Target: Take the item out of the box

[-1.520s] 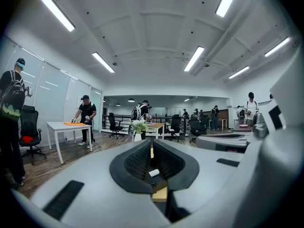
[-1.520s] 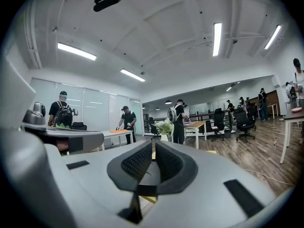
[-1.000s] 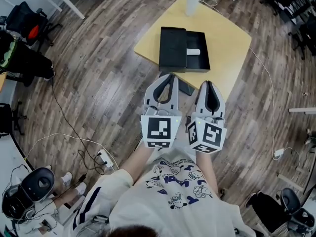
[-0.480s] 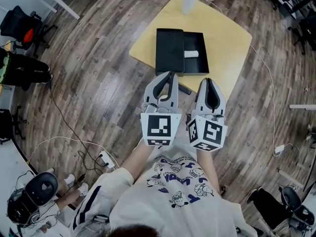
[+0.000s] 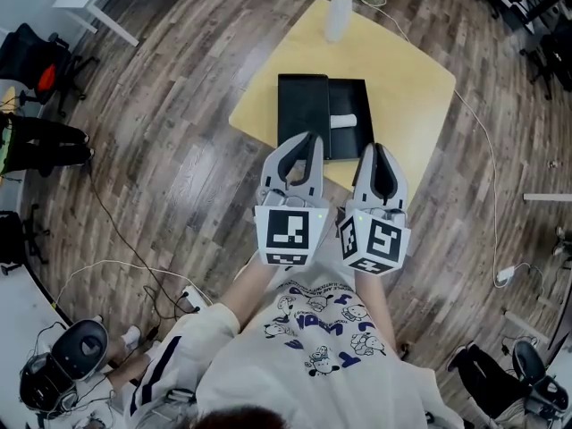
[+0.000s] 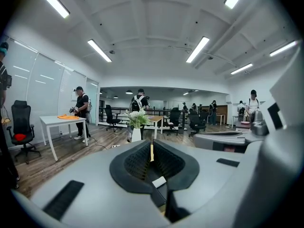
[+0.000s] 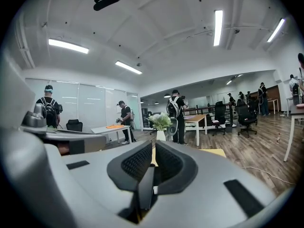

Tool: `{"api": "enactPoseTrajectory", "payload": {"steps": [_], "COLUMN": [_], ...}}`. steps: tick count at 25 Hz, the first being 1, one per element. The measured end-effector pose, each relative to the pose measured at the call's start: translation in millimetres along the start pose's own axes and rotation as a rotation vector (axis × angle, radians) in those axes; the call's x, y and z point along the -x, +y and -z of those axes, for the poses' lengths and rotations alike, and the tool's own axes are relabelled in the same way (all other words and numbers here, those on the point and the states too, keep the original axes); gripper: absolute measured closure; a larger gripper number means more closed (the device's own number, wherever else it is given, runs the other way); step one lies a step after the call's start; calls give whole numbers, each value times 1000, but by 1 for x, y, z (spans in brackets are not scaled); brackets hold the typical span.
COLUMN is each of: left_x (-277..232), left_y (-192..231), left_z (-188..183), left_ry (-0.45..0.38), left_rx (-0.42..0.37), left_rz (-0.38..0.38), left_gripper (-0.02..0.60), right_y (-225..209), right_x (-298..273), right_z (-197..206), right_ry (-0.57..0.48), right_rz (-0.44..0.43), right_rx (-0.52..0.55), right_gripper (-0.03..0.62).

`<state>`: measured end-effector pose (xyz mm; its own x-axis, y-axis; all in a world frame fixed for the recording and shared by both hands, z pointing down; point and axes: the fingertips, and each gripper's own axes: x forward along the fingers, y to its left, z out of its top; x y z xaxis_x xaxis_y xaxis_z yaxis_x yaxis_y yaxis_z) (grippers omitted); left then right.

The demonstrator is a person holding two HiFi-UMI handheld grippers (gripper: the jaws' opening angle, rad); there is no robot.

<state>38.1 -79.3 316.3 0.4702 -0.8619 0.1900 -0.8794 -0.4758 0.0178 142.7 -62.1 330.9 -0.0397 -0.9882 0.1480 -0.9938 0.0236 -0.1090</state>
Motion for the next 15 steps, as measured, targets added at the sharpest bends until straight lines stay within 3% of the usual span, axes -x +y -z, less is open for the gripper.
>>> {"api": "enactPoseTrajectory", "payload": {"steps": [15], "left_x": [-64], "left_y": [30], "left_z": [-3], "left_ry": [33], "left_rx": [3], "left_rz": [40], "left_gripper": [554], "right_y": [-7], "right_x": [-71], "right_z": [2], "right_ry": [41], "right_rz": [35], "right_rx": [-11], "right_gripper": [553]}}
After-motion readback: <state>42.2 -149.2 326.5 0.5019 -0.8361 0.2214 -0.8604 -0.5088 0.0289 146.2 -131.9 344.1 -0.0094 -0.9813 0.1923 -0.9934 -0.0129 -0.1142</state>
